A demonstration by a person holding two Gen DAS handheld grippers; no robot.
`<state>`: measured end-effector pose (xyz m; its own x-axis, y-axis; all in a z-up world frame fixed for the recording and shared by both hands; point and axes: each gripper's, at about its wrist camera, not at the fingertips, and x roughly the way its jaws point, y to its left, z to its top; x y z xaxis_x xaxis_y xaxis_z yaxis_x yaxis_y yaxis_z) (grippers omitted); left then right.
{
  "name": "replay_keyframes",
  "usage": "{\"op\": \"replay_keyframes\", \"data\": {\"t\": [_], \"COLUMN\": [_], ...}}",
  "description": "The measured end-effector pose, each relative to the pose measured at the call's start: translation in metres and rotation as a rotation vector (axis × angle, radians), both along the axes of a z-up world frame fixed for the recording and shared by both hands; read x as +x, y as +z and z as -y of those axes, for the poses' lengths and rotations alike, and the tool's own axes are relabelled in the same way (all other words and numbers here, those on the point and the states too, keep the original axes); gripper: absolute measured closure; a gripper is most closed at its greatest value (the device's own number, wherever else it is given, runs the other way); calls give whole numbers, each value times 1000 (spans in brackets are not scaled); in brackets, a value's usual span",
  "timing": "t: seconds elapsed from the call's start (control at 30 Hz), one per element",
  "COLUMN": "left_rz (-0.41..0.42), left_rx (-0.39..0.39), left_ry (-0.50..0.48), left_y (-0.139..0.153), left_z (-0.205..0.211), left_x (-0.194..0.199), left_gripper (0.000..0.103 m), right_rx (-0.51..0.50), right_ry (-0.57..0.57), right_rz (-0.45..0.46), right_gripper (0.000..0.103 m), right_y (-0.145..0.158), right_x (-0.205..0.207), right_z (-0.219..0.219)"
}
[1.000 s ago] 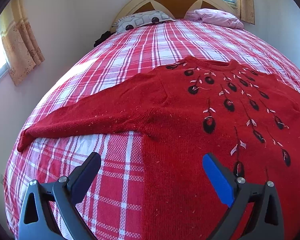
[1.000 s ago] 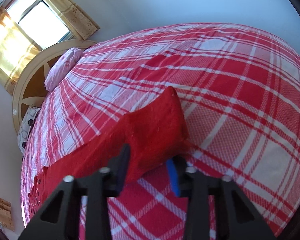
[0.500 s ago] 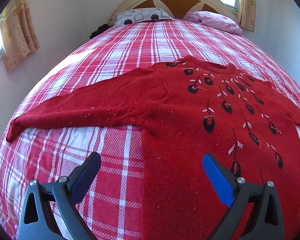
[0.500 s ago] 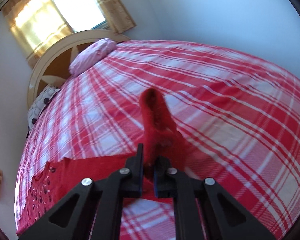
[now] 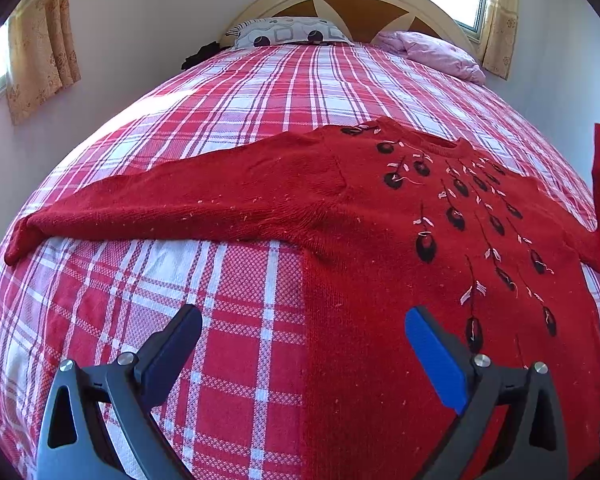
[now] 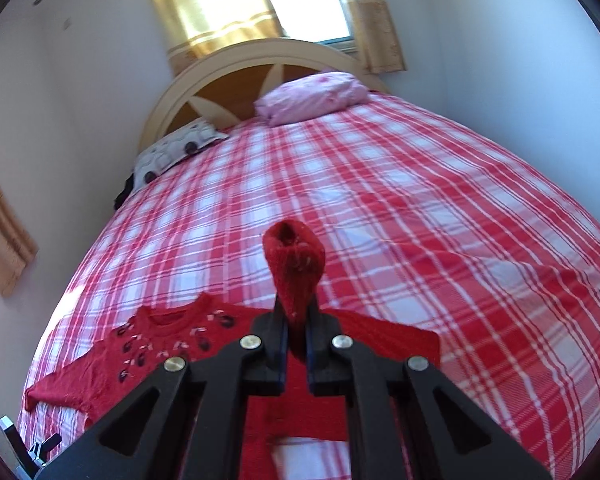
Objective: Fold small clothes
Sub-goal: 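Grasp the sweater side and sleeve with the right gripper, fold across the body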
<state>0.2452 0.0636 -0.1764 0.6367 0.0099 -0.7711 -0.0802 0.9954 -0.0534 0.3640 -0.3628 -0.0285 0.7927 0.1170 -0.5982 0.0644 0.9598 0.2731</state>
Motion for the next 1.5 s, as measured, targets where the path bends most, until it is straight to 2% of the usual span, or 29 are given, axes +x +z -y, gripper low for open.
{"op": "replay_keyframes", "data": {"t": [0.2,0.37,0.63,0.73,0.83,0.9,0.93,0.97,1.13,1.3,1.43,1.5], "left_rz": [0,9,11,3,7,5,4,1,2,-3,-64,-95], "left_rx": [-13,-22,-33,-58,-65,-81,-91,-101,-150,-161,-163,-134], "left_ry": [14,30,31,25,16,8,0,-8,-76,-209,-273,-279], "left_y": [-2,-1,2,3,6,8,9,10,16,16,8,-4], "left_z": [-9,-17,-22,-26,-26,-26,-26,-25,-8,38,77,94], "left_x": [-2,-4,-4,-2,0,3,5,8,27,62,91,107], "left_gripper": [1,1,1,1,1,1,1,1,1,2,23,28], "right_rx": [-17,-35,-51,-44,-69,-91,-90,-86,-102,-89,-86,-72], "right_ry": [108,200,348,400,473,519,546,570,547,411,325,310], "right_rz": [8,-8,-48,-89,-149,-191,-215,-230,-193,-169,-155,-151], "right_gripper": [94,94,94,94,89,68,44,32,32,30,29,29], "right_y": [3,-7,-42,-66,-94,-110,-116,-119,-109,-99,-102,-103], "right_x": [14,19,23,21,18,11,8,4,-24,-40,-55,-58], "right_z": [-53,-100,-183,-208,-232,-242,-244,-242,-203,-142,-109,-101]}}
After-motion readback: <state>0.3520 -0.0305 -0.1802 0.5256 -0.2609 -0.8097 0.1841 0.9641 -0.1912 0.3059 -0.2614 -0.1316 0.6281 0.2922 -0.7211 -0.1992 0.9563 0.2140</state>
